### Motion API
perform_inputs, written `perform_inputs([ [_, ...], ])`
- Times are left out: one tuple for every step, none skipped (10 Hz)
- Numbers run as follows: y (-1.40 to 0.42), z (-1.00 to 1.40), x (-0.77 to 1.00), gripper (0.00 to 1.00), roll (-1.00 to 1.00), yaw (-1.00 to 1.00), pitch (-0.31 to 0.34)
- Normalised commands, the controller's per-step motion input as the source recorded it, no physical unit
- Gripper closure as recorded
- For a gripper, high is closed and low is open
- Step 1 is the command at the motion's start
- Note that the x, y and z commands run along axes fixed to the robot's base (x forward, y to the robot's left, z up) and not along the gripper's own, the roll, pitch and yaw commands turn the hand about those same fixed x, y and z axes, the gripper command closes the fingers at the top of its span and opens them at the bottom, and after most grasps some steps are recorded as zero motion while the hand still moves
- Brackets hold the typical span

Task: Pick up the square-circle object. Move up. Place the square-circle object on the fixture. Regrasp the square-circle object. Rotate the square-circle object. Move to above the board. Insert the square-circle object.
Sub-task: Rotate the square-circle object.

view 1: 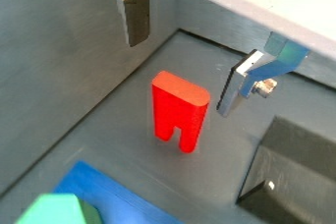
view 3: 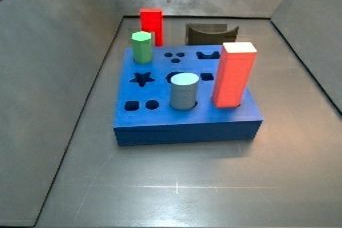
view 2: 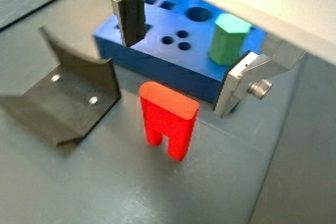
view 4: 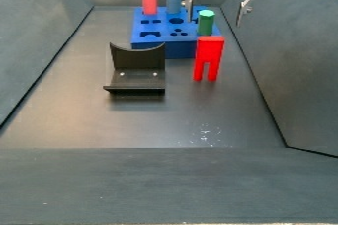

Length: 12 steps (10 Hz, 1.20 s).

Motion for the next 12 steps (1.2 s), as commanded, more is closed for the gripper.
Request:
perform_inputs([
  [0.00,-0.02,0.03,0.00,-0.06,0.81,0.026],
  [0.00,-0.02,0.03,0.00,-0.06,0.50,0.026],
  [0.00,-0.02,0.03,0.00,-0.06,0.38,0.025],
  [0.00,-0.02,0.03,0.00,-0.06,0.21,0.025],
  [0.00,-1.00,0.00,0.00,-0.06,0.14,0.025],
  [0.00,-1.00,0.02,0.00,-0.06,0.09,0.003],
  [0.00,-1.00,0.02,0.00,-0.05,0.08,-0.011],
  [0.01,-1.00,0.03,0.00,-0.04,0.06,-0.025],
  [0.00,-0.85,0.03,0.00,-0.03,0.05,-0.032],
  [0.01,-0.69,0.03,0.00,-0.02,0.05,-0.035],
  [0.01,-0.54,0.03,0.00,-0.01,0.05,-0.034],
  [0.01,-0.33,0.03,0.00,0.00,0.04,-0.029],
])
